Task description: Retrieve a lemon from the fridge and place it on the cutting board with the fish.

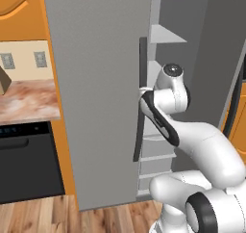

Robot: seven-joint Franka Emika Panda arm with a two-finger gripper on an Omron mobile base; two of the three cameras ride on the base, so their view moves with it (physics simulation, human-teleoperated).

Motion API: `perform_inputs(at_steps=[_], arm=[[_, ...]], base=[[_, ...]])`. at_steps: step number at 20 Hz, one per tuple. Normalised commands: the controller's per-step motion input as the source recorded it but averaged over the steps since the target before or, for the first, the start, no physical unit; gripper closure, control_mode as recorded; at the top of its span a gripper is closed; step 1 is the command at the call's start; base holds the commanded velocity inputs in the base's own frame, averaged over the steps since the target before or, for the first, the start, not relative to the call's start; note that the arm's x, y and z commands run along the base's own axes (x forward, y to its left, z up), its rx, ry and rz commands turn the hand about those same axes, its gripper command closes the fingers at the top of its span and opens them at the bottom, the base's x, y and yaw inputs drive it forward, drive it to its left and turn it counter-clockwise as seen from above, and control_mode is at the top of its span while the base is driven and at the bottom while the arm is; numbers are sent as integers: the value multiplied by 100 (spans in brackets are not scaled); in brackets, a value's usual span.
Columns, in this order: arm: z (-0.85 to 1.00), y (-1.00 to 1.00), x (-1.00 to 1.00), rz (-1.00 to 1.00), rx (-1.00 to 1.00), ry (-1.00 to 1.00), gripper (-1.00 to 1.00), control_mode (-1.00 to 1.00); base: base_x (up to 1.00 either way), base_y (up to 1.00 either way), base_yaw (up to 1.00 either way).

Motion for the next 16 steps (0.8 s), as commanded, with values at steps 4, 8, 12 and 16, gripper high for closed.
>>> perform_inputs(at_steps=[4, 8, 12, 16], arm=[[6, 6, 23, 8, -6, -2, -100, -100], [0, 7, 25, 0, 6, -2, -100, -100], [4, 6, 34, 7, 1, 1, -100, -100], [13, 0, 41, 21, -8, 0, -100, -100]], base=[[0, 0, 0], [0, 0, 0], [0, 0, 0], [0, 0, 0]])
